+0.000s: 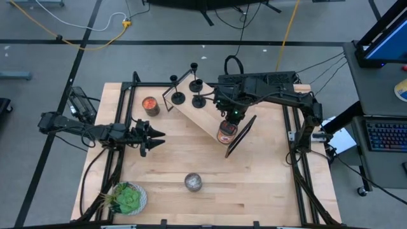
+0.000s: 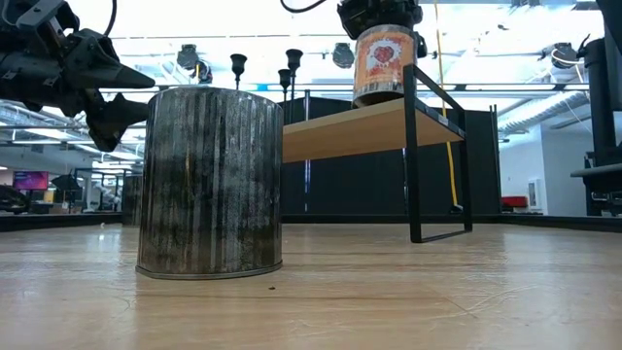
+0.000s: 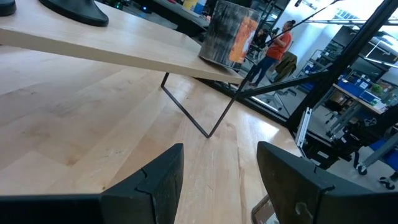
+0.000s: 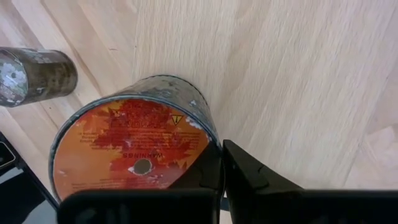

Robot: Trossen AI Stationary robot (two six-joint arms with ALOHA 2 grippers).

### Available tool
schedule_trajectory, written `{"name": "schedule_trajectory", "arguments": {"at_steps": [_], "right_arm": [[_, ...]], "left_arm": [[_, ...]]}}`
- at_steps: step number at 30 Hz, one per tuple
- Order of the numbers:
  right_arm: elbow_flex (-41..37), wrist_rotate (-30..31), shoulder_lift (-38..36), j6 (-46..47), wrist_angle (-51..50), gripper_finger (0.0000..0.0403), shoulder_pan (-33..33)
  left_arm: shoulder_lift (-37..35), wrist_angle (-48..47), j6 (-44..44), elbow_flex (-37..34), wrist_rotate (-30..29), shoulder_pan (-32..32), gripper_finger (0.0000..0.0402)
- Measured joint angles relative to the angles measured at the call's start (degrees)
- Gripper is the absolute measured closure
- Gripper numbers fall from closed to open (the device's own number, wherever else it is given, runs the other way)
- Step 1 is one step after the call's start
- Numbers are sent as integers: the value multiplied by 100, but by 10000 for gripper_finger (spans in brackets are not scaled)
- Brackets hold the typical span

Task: Pick & Place candle stick holders
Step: Put the bottom orange scented candle on the shelf

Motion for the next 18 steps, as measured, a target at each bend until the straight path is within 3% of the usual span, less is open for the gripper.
{"name": "schedule_trajectory", "arguments": {"at_steps": [15,18], "right_arm": [[-12,88,18,92,85,381,-6],[-15,-118,20,92,127,375,-23]], "left_arm": [[-1,-2,35,1,0,-1,192],[1,-2,35,1,0,0,192]]}}
